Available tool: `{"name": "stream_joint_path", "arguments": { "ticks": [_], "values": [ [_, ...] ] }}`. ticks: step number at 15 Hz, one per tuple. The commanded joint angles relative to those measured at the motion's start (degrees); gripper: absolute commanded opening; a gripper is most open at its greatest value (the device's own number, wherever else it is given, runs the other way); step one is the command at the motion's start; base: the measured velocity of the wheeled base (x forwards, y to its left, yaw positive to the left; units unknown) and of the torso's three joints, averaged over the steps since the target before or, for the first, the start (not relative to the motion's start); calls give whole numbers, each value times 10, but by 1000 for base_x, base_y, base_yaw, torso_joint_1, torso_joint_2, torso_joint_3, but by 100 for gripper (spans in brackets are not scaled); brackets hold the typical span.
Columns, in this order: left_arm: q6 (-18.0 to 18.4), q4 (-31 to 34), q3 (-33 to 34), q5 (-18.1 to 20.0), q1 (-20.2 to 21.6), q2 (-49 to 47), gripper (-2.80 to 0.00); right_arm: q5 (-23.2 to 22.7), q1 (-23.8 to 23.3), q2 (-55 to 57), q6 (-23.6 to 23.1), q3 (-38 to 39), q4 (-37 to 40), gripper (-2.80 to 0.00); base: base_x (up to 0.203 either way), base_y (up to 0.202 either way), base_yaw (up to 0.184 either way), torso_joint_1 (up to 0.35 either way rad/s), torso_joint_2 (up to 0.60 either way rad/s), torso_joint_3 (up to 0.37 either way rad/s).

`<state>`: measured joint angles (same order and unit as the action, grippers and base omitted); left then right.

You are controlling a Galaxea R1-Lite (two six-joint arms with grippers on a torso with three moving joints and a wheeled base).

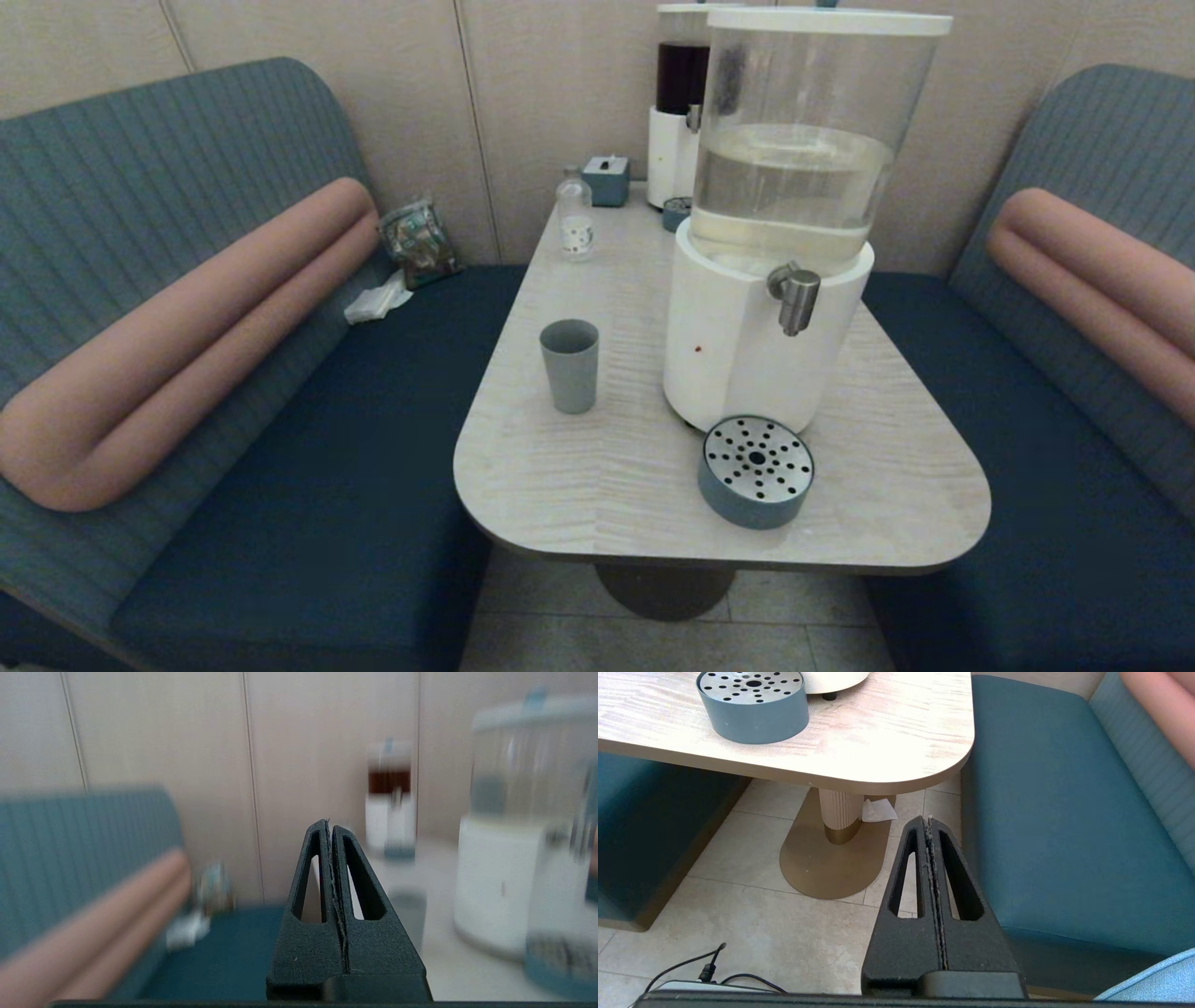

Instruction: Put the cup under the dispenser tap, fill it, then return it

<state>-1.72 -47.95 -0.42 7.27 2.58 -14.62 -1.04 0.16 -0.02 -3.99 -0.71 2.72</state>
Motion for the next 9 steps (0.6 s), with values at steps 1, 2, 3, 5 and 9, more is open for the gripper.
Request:
{"name": "stream_joint_path", "arguments": {
  "ticks": [1,2,3,5,9],
  "values": [
    [1,102,5,-1,-5,45,-280,0,0,-1,-1,0,0,-280,0,0,0,0,0,0],
    [3,174,5,-4,-7,84,-280,0,0,-1,-1,0,0,-280,0,0,0,0,0,0],
    [13,267,4,-8,-9,122,-280,0,0,-1,0,0,0,-280,0,0,0,0,0,0],
    [59,428,3,-59,-12,144,-280,0,0,-1,0,0,0,-280,0,0,0,0,0,0],
    [74,480,-6,-70,-13,144,-280,0,0,-1,0,0,0,-280,0,0,0,0,0,0]
  ]
}}
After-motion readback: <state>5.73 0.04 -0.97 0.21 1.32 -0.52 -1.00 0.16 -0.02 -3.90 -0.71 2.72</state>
